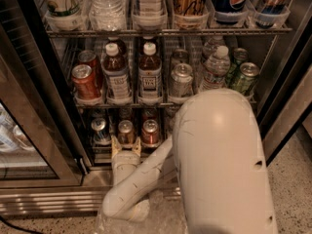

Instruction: Pick orange can from bottom shelf of fridge

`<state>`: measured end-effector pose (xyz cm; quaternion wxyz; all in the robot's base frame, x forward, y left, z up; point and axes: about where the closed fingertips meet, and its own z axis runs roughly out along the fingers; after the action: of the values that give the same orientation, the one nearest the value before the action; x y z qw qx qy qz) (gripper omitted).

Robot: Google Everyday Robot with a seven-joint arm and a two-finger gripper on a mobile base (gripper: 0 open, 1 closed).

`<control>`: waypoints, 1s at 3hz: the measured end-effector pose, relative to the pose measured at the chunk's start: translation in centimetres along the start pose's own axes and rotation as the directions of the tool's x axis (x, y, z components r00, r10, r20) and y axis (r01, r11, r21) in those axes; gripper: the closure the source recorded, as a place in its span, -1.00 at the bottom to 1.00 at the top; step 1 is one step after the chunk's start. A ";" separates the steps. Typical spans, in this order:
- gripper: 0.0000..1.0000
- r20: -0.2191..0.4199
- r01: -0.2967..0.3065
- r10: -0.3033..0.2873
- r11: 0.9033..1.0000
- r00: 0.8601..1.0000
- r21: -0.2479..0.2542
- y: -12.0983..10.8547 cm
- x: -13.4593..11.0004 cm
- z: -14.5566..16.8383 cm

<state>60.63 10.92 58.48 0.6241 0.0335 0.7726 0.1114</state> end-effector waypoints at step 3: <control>-0.38 0.018 0.012 -0.012 1.000 1.000 0.001 -0.1 0.0 3.1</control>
Offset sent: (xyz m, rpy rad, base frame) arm 0.0389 0.0048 -0.0107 -0.0070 -0.0282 -0.0046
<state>63.64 11.23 57.90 0.6315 0.0302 0.7673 0.1070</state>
